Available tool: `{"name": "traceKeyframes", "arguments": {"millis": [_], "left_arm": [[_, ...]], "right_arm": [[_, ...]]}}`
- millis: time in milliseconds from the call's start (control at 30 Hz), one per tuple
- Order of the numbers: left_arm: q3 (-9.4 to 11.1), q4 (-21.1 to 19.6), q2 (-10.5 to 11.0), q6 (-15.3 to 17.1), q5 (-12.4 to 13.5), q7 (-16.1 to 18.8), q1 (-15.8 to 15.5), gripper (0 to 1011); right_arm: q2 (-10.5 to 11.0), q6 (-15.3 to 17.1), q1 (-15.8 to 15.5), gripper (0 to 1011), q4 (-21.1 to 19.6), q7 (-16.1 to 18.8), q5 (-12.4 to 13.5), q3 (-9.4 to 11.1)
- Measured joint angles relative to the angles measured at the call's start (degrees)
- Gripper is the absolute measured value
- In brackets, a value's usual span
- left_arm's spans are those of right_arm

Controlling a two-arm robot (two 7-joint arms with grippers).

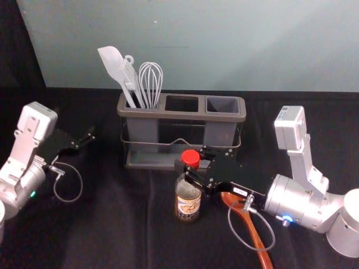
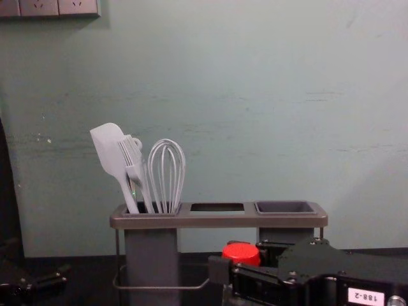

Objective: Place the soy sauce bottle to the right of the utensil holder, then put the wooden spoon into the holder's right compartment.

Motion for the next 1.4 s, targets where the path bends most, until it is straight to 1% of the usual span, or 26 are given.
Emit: {"name": "traceKeyframes", "arguments": {"millis": [333, 433, 567, 633, 700, 733, 767, 800, 933, 967, 1000, 1033, 1067, 1200, 1233, 1300, 1400], "left_arm": [[0.0, 0.0, 0.0, 0.0, 0.0, 0.0, 0.0, 1005], [0.0, 0.0, 0.0, 0.0, 0.0, 0.0, 0.0, 1005], [0.0, 0.0, 0.0, 0.0, 0.0, 0.0, 0.0, 1005], [0.0, 0.0, 0.0, 0.0, 0.0, 0.0, 0.0, 1005], [0.0, 0.0, 0.0, 0.0, 0.0, 0.0, 0.0, 1005], [0.0, 0.0, 0.0, 0.0, 0.0, 0.0, 0.0, 1005], [0.0, 0.0, 0.0, 0.0, 0.0, 0.0, 0.0, 1005], [0.0, 0.0, 0.0, 0.0, 0.0, 0.0, 0.0, 1005], [0.0, 0.0, 0.0, 0.0, 0.0, 0.0, 0.0, 1005], [-0.01, 0.0, 0.0, 0.0, 0.0, 0.0, 0.0, 1005], [0.0, 0.0, 0.0, 0.0, 0.0, 0.0, 0.0, 1005], [0.0, 0.0, 0.0, 0.0, 0.0, 0.0, 0.0, 1005], [0.0, 0.0, 0.0, 0.0, 0.0, 0.0, 0.0, 1005], [0.0, 0.0, 0.0, 0.0, 0.0, 0.0, 0.0, 1005], [0.0, 0.0, 0.0, 0.0, 0.0, 0.0, 0.0, 1005], [0.0, 0.0, 0.0, 0.0, 0.0, 0.0, 0.0, 1005], [-0.01, 0.0, 0.0, 0.0, 0.0, 0.0, 0.0, 1005]], "right_arm": [[0.11, -0.07, -0.03, 380, -0.11, 0.02, -0.08, 0.0], [0.68, -0.52, -0.19, 380, -0.88, 0.23, -0.38, 0.06], [2.1, -0.83, -1.03, 380, -3.21, 0.2, -0.81, 0.76], [3.07, -0.83, -1.9, 380, -4.88, -0.1, -0.77, 1.53], [4.36, -0.92, -3.16, 380, -6.77, -0.45, -0.34, 2.74], [5.43, -1.19, -4.38, 380, -8.08, -0.69, 0.14, 3.83], [5.43, -1.19, -4.38, 380, -8.08, -0.69, 0.14, 3.83], [6.52, -1.56, -5.77, 380, -9.27, -1.11, 0.66, 5.09], [8.67, -2.63, -9.09, 380, -11.31, -2.19, 1.97, 8.14], [9.79, -3.28, -11.08, 380, -12.24, -2.81, 2.62, 10.08], [10.33, -3.66, -12.09, 381, -12.62, -3.2, 2.98, 11.13], [11.34, -4.4, -14.27, 380, -13.34, -3.88, 3.57, 13.32], [12.07, -4.97, -15.89, 380, -13.73, -4.4, 3.89, 15.07], [13.02, -5.97, -18.35, 380, -13.89, -5.26, 4.34, 18.17], [13.19, -6.33, -18.96, 380, -13.5, -5.46, 4.53, 19.35], [13.21, -6.66, -19.2, 380, -12.53, -5.52, 4.57, 20.5], [12.96, -6.8, -18.73, 380, -11.34, -5.5, 4.37, 21.02]]}}
